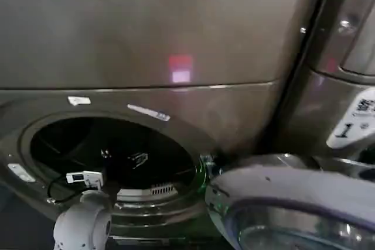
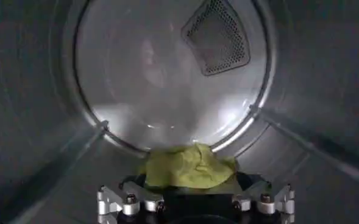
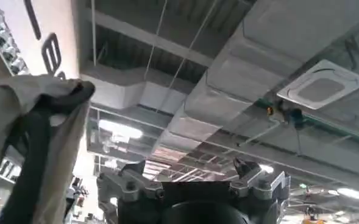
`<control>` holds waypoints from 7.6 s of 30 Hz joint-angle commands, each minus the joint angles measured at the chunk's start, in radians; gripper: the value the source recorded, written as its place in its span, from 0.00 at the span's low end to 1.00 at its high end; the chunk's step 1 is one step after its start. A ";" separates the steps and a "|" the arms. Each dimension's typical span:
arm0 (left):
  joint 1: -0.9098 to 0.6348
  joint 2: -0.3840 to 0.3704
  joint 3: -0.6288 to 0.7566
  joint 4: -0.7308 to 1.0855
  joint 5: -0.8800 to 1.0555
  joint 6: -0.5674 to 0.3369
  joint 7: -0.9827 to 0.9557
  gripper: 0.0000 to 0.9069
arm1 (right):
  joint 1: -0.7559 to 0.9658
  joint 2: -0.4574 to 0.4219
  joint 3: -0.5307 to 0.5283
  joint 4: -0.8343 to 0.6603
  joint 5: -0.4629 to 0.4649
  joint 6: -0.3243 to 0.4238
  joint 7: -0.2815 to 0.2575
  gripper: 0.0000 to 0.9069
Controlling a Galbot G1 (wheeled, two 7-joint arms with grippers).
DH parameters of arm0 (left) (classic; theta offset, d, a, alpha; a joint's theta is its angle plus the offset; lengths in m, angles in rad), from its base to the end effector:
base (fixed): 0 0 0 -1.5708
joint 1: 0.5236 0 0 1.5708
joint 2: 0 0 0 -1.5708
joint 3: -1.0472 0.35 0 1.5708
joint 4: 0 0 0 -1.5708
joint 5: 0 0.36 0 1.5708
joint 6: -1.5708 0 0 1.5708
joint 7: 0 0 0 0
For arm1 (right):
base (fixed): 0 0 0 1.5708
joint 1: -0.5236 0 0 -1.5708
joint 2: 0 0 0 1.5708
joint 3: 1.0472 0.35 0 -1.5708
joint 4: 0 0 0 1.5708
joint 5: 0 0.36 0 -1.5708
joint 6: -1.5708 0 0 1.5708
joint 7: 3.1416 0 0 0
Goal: Grasp the clothes from the dryer.
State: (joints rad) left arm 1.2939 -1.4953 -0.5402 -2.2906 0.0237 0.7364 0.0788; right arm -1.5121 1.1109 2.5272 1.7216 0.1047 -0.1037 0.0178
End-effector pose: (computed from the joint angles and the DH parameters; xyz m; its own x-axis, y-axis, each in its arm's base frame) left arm 0.2351 0.0130 -0.1747 -0.9633 0.0448 0.2645 0.0675 0.9947 0.0776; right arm -0.1880 -0.4209 -0.0419 0.1818 0.7897 -0.5860 0.9315 -0.3293 -0.1547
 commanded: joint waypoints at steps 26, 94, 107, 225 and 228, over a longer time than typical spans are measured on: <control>-0.591 -0.050 0.089 0.708 -0.009 -0.106 -0.073 1.00 | -0.005 -0.010 0.005 -0.014 -0.018 0.034 0.000 1.00; -1.123 -0.037 -0.009 1.395 1.438 -0.938 1.203 1.00 | 0.004 -0.020 -0.010 -0.049 -0.021 0.043 -0.003 1.00; -1.176 -0.019 -0.075 1.511 1.417 -0.885 1.239 1.00 | 0.004 -0.025 -0.013 -0.047 -0.023 0.044 -0.003 1.00; -0.800 -0.120 0.005 1.125 0.061 -0.528 -0.189 0.00 | -0.002 0.012 -0.026 -0.063 -0.075 0.108 -0.010 1.00; -0.800 -0.123 0.007 1.121 0.063 -0.528 -0.184 0.00 | 0.000 0.013 -0.026 -0.064 -0.076 0.108 -0.011 1.00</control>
State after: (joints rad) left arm 0.4870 -1.6091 -0.5362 -1.1543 0.1025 0.2074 -0.0943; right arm -1.5108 1.1235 2.5011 1.6585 0.0307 -0.0025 0.0064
